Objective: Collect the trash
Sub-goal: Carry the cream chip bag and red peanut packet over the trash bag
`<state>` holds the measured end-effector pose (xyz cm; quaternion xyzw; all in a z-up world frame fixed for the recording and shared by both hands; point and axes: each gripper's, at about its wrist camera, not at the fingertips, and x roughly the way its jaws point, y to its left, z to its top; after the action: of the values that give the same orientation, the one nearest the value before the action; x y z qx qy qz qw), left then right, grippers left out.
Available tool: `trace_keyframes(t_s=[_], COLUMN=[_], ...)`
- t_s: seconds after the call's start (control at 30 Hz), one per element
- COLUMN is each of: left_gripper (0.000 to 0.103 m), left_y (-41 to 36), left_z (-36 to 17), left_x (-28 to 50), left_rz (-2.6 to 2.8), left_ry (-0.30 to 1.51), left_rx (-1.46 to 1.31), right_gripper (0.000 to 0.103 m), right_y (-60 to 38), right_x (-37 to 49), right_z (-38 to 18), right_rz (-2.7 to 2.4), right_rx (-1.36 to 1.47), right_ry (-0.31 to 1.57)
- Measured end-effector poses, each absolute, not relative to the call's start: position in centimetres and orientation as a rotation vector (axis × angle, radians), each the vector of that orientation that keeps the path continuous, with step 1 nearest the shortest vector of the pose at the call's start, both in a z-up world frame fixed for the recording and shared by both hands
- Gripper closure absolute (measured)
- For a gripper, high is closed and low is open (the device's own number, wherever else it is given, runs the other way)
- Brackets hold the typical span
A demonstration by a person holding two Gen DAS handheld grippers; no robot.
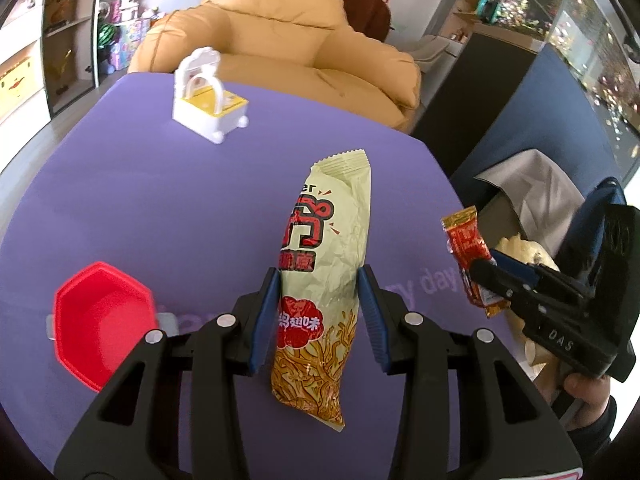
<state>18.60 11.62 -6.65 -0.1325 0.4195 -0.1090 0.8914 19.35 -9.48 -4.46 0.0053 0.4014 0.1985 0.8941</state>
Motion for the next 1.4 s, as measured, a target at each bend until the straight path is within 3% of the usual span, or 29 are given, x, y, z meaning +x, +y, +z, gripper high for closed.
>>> trace_keyframes(t_s=[0.47, 0.97, 1.4], left_gripper=[0.065, 0.065, 0.065], left_y=[5.9, -7.2, -19.5], left_z=[-4.6, -0.3, -3.3], left_x=[18.8, 21.5, 23.2], left_rz=[-0.325, -0.562, -0.778], left_ry=[0.874, 0.867, 0.954], left_rx=[-0.197, -0.126, -0.069], right_gripper=[0.067, 0.067, 0.067], right_y=[-14.8, -26.1, -34.8], right_x=[16.3, 14.3, 13.5], right_z=[-2.2, 0.4, -2.1], right_rz=[0.309, 0.084, -0.062], right_rx=[0.022, 0.067, 0.159], right_ry=[0.752, 0.683, 0.734])
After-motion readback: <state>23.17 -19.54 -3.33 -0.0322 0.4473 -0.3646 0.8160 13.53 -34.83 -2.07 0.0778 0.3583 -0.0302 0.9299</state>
